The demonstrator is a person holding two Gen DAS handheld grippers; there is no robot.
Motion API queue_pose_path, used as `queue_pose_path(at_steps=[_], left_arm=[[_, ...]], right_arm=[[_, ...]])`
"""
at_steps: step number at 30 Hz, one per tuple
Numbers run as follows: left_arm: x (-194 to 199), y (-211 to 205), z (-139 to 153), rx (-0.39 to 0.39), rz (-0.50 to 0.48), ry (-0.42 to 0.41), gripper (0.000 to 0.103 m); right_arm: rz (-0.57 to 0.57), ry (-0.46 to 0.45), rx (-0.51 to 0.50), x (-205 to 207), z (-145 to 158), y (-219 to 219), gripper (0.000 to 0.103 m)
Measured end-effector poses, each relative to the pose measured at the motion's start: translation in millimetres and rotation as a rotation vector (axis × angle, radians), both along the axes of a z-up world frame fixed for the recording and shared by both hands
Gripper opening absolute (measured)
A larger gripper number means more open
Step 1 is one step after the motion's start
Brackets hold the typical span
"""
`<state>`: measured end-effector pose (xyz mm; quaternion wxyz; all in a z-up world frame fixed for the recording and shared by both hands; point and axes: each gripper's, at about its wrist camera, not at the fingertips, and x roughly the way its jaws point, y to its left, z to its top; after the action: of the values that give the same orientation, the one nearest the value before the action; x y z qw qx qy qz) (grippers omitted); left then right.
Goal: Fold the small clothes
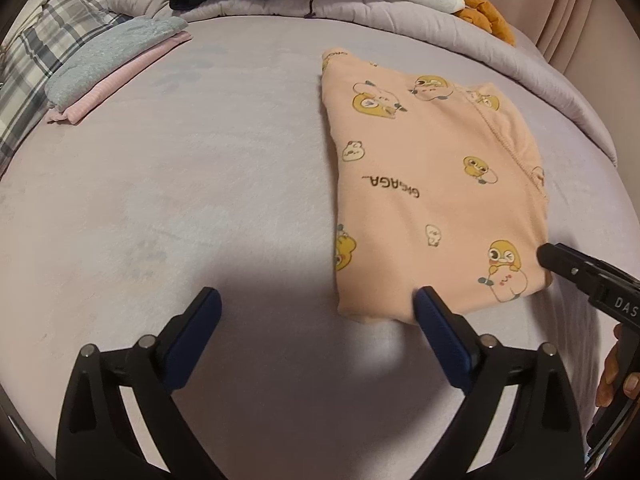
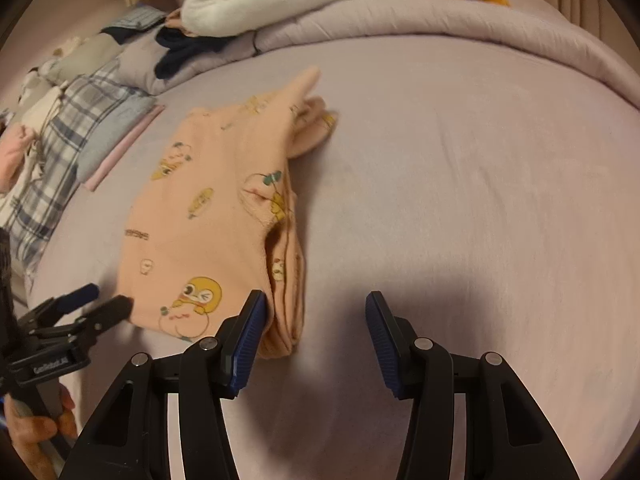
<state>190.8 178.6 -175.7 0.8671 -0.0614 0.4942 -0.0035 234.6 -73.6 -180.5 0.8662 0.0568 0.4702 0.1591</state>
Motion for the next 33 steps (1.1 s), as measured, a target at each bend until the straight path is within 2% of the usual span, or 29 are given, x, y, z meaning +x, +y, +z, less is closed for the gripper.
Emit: queue_pose_path(at_steps=[3,10,18,19,23,26,28,30,33], left_arm=[[-2.1,0.3,0.0,0.016,0.003,0.003,0.102],[-10.9,-1.5,9.0,0.019,0.013,-0.022,0.102],[-21.6,-6.0,31.0,-0.041,0.011,-0.039,0.102],[-24.5,-7.5,35.0,-0.044,0.013,-0.044,0.102],[-35.6,-11.1,53.6,-0.059,0.009,-0.076,0.102],[-45.2,-11.3,70.0,-0.047,0.015,-0.104,0.103],[-51.3,-13.2,80.5,-0.006,0.022,-0.122,0.103],[-57.0,-16.4,91.2,0.053,0.037,-0.141,0.103],[-61.6,-15.5,100.0,0.074,0.048,-0.159,0.103]], right_arm=[[-0.002,-0.011,-0.009,-3.4,2.6,0.2,0.051],[-0.008,-0.024,-0.024,-12.0,8.6,-2.2,0.051],[0.027,-0.062,-0.030,-33.0,20.7,-1.1,0.051],[0.034,-0.069,-0.032,-35.8,23.4,-0.7,0.052],[0.050,-0.107,-0.035,-45.4,36.9,0.9,0.073],[0.059,-0.143,-0.032,-53.2,49.4,1.2,0.075],[0.066,-0.166,-0.028,-58.2,58.0,1.3,0.076],[0.076,-0.185,-0.017,-63.1,65.3,2.2,0.084],[0.094,-0.217,0.004,-69.2,75.6,4.7,0.087]])
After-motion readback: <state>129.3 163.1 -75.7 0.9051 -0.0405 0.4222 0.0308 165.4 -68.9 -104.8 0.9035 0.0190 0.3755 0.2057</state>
